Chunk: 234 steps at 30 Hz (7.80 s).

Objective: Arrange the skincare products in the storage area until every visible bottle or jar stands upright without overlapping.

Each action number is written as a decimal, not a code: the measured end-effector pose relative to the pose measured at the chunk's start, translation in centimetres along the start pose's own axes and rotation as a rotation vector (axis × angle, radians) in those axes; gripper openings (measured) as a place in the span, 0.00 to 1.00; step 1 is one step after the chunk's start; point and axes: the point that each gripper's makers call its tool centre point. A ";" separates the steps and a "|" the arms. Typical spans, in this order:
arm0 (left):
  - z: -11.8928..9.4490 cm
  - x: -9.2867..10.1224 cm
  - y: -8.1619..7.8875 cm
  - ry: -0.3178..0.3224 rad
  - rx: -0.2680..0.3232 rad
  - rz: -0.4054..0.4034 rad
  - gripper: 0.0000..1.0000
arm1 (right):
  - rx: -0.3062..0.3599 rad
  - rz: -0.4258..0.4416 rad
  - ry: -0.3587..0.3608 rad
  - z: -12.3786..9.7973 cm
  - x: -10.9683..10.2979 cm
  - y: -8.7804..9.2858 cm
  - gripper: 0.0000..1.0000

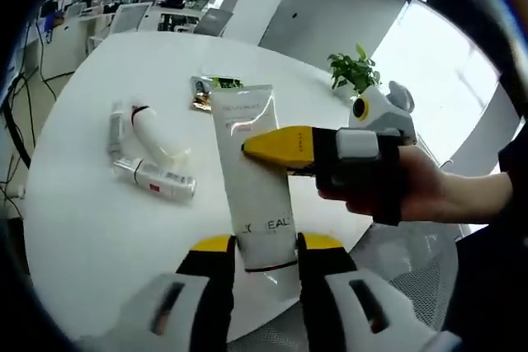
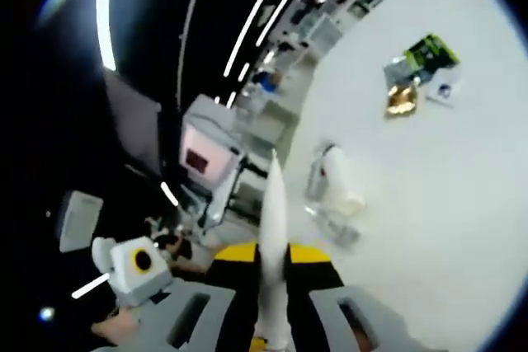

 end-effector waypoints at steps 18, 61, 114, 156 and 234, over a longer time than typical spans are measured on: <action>-0.3 3.0 -2.5 0.153 0.077 0.012 0.34 | 0.007 -0.192 -0.208 -3.0 -4.6 -3.9 0.03; -6.8 13.0 -11.8 0.472 0.319 0.273 0.40 | 0.047 -0.614 -0.614 -11.2 -19.1 -8.5 0.03; -3.8 14.8 -13.2 0.445 0.238 0.592 0.25 | 0.016 -0.961 -0.512 -13.3 -18.3 -9.5 0.08; -4.5 6.8 -8.6 0.180 0.215 0.313 0.63 | -0.026 -1.034 -0.513 -10.6 -15.2 -7.5 0.03; -4.0 -2.4 0.9 -0.060 0.167 0.146 0.92 | 0.040 -1.008 -0.465 0.2 3.5 -11.2 0.03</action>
Point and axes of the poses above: the point that each gripper's makers call its tool centre point, and the gripper's own axes: z roughly forward along the fingers, x roughly to its right, y roughly out of its underside, and after that the axes turned 2 degrees about x, right-handed
